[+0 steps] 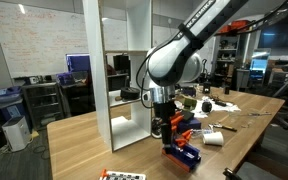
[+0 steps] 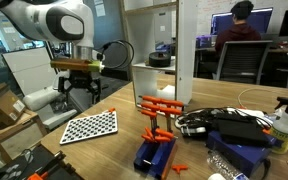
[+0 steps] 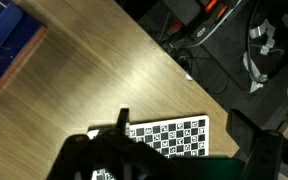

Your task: Pick the orange and silver object and put it on the masking tape in the cabinet

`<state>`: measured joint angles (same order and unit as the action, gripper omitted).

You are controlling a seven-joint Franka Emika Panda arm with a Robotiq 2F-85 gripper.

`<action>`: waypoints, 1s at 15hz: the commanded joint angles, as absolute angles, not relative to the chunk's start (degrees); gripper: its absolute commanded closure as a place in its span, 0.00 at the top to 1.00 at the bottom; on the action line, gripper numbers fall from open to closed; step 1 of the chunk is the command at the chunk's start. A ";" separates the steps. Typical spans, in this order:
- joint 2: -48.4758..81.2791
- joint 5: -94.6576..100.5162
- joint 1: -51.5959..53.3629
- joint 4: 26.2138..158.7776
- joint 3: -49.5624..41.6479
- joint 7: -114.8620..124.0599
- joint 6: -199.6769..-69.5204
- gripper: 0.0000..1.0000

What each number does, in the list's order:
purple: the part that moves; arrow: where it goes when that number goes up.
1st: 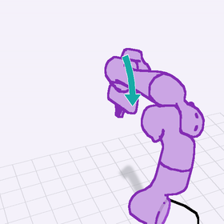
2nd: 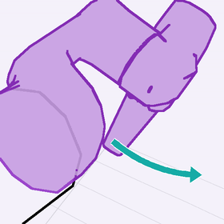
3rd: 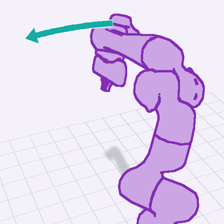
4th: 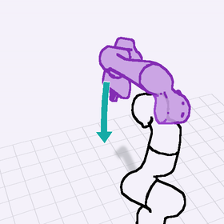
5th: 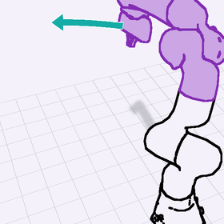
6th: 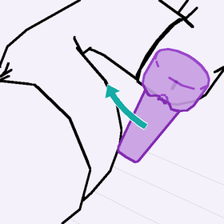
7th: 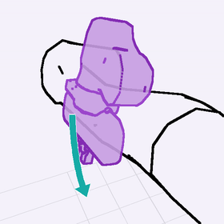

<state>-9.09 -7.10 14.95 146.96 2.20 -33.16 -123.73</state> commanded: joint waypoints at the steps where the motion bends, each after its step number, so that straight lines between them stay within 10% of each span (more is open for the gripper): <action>1: -2.45 -7.41 13.88 143.59 4.28 -35.37 -123.37 1.00; 15: 13.41 -8.20 9.63 139.27 10.44 -33.71 -150.08 1.00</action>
<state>9.07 -7.14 11.62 140.97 8.56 -33.83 -144.17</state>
